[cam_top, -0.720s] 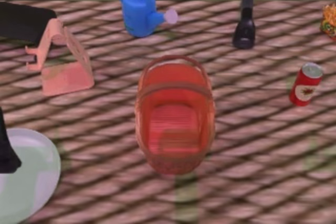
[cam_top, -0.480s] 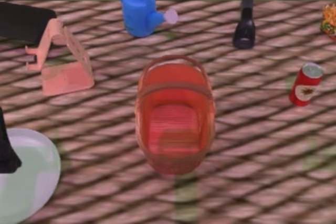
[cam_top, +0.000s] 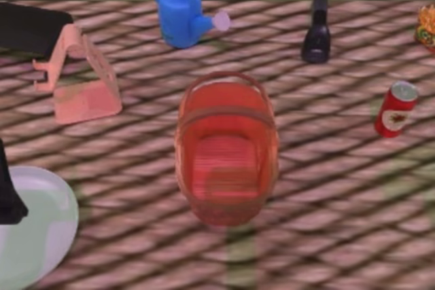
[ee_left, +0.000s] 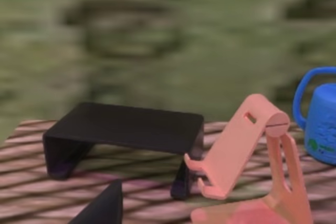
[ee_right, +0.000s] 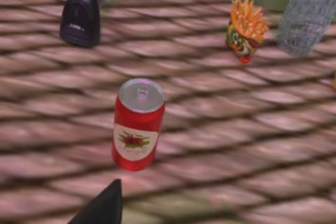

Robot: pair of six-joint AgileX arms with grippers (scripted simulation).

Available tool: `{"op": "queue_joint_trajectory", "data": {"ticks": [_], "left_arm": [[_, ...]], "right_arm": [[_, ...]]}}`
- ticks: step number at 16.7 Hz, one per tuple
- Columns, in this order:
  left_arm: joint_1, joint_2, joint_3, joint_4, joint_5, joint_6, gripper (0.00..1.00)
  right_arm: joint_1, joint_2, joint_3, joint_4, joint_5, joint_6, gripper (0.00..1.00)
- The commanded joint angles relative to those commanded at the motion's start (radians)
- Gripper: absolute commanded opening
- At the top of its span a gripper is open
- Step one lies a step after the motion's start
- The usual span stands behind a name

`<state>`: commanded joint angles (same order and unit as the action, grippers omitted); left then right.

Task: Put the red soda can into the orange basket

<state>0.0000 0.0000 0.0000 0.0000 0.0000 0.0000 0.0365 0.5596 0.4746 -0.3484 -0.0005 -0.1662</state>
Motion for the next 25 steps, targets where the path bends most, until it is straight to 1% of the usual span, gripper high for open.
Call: {"op": "queue_joint_trajectory", "data": {"ticks": [10, 15, 19, 25], "left_arm": [[0.0, 0.0, 0.0, 0.0, 0.0, 0.0, 1.0], [0.0, 0.0, 0.0, 0.0, 0.0, 0.0, 1.0], [0.0, 0.0, 0.0, 0.0, 0.0, 0.0, 1.0], [0.0, 0.0, 0.0, 0.0, 0.0, 0.0, 1.0]], "right_arm": [[0.058, 1.093, 0.904, -0.564, 0.004, -0.288, 1.0], [0.08, 1.519, 1.269, -0.77, 0.005, -0.399, 1.0], [0.09, 1.691, 1.423, -0.856, 0.004, -0.447, 1.0], [0.085, 1.711, 1.441, -0.866, 0.005, -0.452, 1.0]]}}
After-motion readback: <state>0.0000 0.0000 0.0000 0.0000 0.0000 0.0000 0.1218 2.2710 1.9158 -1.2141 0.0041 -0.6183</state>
